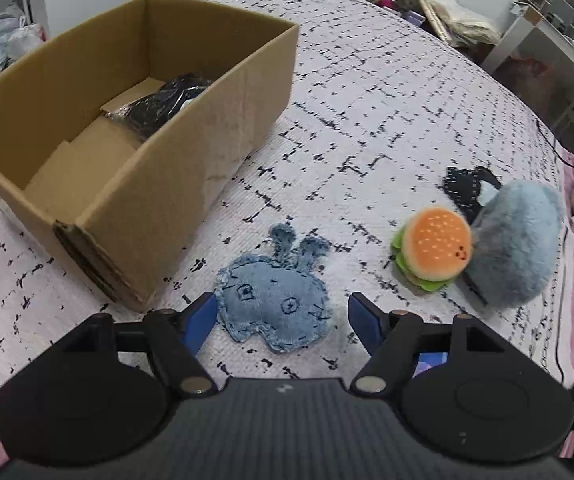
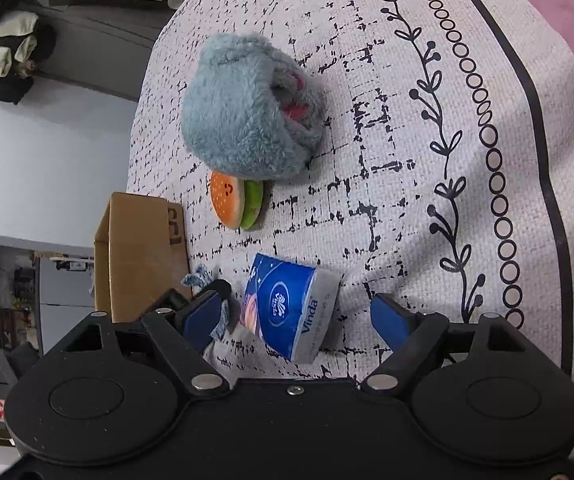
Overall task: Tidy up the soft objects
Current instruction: 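Close left gripper on the blue denim bunny while right gripper closes on the Vinda tissue pack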
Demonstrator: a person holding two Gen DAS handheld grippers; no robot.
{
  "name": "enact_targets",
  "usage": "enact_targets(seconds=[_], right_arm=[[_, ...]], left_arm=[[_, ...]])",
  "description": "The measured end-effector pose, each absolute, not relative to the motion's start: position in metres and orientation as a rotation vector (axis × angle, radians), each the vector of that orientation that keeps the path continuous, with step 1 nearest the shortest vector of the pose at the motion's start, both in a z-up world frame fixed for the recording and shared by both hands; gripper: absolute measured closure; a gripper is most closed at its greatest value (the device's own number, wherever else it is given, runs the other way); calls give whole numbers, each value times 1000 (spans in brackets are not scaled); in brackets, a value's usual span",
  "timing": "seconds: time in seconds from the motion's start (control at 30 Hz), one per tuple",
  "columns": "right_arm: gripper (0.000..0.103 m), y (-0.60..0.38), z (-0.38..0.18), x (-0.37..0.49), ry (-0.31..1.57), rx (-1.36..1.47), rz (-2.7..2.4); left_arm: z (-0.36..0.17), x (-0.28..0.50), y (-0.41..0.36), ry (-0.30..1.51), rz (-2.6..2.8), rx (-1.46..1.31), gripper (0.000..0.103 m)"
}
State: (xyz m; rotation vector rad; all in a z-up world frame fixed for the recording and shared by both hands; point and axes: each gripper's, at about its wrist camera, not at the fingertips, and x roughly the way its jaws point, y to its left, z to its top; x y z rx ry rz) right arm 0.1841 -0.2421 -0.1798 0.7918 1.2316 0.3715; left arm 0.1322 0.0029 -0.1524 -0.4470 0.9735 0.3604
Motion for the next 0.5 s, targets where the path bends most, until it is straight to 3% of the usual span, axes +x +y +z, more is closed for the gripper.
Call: enact_targets(seconds=[0.2,0.27,0.33,0.5], right_arm=[[22,-238,-178,186,1219,769,375],[25,-238,-179,184,1217,783,372],[34,-238,-181,182,1226,801,373],[72,-234,-188,178,1262,835,392]], left_arm=[[-158,131,6,953,387,-447,34],[-159,132,7,956,388,-443,41],[-159,130,11,956,388,-454,48],[-156,124,17,955,363,-487,61]])
